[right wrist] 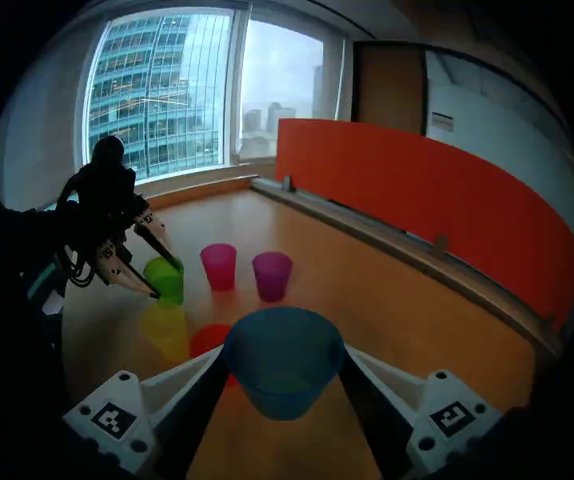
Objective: Pour water
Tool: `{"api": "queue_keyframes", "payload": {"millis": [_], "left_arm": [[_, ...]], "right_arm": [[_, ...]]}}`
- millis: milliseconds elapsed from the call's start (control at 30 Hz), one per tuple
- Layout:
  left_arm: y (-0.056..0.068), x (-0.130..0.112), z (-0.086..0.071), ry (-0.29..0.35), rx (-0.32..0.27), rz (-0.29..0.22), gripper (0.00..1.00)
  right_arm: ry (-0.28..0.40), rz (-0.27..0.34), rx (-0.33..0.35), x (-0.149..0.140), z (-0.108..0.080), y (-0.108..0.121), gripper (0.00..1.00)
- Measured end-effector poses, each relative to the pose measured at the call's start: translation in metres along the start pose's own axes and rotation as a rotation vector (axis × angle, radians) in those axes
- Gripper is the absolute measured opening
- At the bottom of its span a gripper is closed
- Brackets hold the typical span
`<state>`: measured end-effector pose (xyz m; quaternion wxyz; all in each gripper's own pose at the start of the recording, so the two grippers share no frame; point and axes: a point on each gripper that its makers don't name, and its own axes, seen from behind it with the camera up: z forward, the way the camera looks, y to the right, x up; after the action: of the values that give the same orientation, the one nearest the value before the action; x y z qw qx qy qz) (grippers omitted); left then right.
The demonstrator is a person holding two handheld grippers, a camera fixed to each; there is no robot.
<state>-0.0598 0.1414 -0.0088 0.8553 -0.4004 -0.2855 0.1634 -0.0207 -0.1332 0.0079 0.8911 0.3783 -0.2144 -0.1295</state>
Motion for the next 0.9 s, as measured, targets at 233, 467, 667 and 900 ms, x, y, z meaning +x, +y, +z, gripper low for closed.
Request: {"api": "queue_keyframes", "payload": {"millis": [233, 467, 667, 900], "left_arm": [[0.0, -0.007, 0.006, -0.007, -0.009, -0.019, 0.87], [0.0, -0.011, 0.009, -0.006, -0.014, -0.029, 0.87], [0.0, -0.015, 0.01, -0.002, -0.014, -0.036, 0.87], [0.001, -0.019, 0.008, 0.009, -0.018, -0.057, 0.88]], "right_arm": [[-0.02, 0.001, 0.001, -0.01, 0.004, 0.0, 0.93], [-0.031, 0.007, 0.005, -0.015, 0.007, -0.001, 0.93], [-0.038, 0.008, 0.007, -0.018, 0.01, -0.001, 0.93], [-0.043, 0.009, 0.009, -0.02, 0.011, -0.003, 0.93]]}}
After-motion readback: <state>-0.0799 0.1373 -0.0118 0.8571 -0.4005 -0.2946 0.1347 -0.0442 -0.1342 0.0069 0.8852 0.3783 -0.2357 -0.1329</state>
